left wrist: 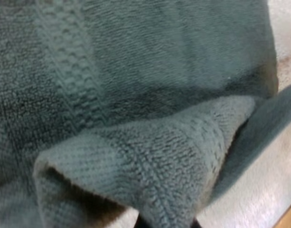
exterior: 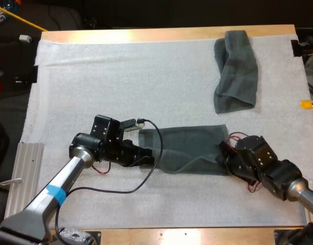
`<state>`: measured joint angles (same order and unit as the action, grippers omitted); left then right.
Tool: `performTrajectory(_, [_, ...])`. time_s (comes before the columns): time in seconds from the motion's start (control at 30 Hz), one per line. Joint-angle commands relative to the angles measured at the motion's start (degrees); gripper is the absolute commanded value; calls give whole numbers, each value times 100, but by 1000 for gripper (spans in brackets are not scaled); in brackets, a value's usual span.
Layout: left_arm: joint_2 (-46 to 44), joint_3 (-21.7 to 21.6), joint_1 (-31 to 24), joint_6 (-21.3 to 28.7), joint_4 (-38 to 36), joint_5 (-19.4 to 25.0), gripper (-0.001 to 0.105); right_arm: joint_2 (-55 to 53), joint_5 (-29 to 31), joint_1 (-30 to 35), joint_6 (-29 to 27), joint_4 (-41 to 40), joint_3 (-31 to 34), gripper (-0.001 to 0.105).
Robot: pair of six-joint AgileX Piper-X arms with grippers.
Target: Pick towel from pile, fold and stack
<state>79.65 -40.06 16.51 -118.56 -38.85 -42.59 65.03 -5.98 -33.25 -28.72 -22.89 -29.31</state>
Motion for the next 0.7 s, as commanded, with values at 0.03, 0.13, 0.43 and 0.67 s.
performTrajectory(0.03, [153,3,-43,-35,145,-108,0,116,65,124,70,270,-17,0])
performTrajectory(0.13, [316,3,-53,-72,296,-108,0,266,64,260,70,461,-17,0])
performTrajectory(0.43, [518,3,-53,-459,783,373,0,497,98,576,70,962,-17,0])
performTrajectory(0.67, [517,3,-53,-462,1036,594,0,761,261,578,70,1363,-17,0])
